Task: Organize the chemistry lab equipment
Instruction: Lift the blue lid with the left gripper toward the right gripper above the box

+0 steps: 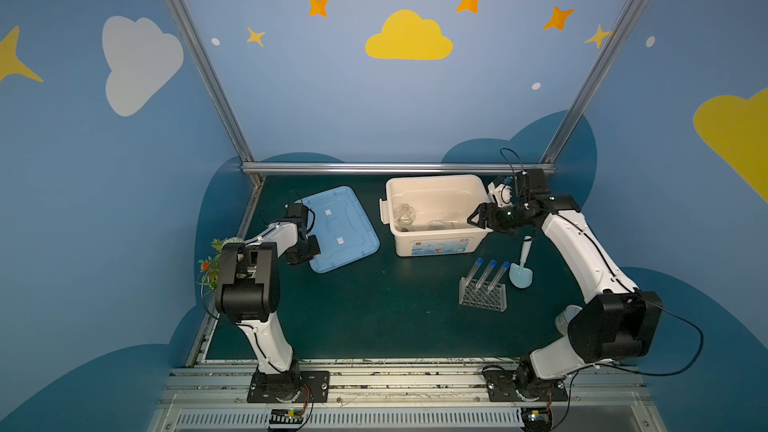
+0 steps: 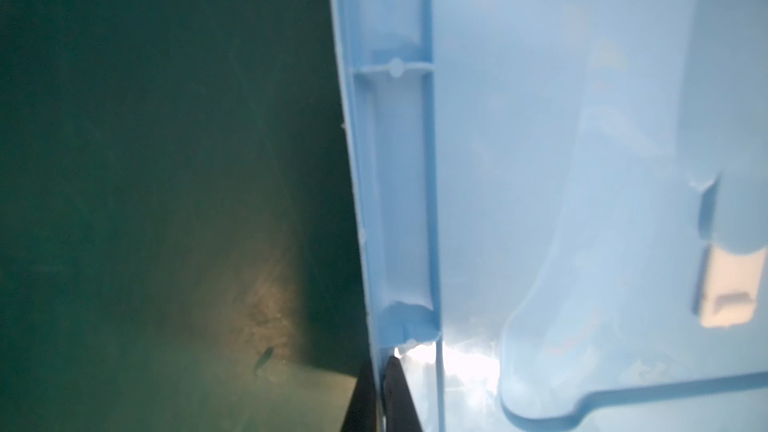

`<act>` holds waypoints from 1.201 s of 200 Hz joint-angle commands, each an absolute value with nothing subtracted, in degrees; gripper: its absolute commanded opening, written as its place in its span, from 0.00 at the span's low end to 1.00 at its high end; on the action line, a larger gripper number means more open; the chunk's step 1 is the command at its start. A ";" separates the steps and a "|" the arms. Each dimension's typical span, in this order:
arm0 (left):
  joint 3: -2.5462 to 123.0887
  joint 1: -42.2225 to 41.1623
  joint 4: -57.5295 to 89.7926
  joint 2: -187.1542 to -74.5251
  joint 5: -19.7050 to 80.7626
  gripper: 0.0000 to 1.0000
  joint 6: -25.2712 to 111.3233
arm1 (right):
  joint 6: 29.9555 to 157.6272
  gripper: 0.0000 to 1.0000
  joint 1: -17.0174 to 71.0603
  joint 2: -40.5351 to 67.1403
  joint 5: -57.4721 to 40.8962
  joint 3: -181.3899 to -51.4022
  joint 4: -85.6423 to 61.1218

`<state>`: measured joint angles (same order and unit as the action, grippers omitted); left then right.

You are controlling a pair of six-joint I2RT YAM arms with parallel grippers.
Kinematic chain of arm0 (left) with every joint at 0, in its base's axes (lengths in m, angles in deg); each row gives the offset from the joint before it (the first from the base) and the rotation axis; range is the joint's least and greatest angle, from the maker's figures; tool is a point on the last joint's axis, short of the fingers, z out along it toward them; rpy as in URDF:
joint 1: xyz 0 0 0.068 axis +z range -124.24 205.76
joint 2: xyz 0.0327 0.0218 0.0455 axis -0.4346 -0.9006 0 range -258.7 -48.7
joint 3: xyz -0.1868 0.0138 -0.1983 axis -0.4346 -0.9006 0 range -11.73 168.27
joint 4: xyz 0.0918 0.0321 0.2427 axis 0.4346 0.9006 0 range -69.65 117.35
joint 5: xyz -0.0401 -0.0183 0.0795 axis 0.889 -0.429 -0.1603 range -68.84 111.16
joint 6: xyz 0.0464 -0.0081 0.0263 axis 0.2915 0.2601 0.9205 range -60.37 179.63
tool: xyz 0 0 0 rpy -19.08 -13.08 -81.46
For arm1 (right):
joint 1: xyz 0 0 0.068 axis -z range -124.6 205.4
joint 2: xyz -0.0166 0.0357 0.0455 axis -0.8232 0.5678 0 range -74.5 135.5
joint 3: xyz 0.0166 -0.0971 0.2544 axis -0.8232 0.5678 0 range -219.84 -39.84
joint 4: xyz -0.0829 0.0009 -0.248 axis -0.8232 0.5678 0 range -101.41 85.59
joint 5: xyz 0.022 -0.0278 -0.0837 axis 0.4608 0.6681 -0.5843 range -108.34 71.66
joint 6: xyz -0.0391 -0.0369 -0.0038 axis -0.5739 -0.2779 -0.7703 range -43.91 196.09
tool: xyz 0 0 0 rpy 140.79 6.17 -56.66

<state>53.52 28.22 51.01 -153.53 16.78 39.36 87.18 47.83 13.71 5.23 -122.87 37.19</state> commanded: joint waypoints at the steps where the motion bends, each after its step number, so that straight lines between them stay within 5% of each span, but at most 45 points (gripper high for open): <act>1: 51.96 28.48 50.08 -150.88 20.22 0.03 40.42 | 88.10 0.73 48.02 12.47 10.82 -122.98 35.99; 52: 51.81 28.40 49.93 -140.85 21.59 0.03 40.75 | 91.13 0.73 46.75 12.56 21.91 -120.20 26.55; 240: 54.55 28.34 49.86 -115.79 22.16 0.03 41.18 | 99.86 0.73 36.89 24.23 28.65 -126.45 13.72</act>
<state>52.41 28.37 51.20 -117.75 21.39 40.58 98.88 37.45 22.58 26.59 -124.40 16.21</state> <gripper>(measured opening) 0.048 0.733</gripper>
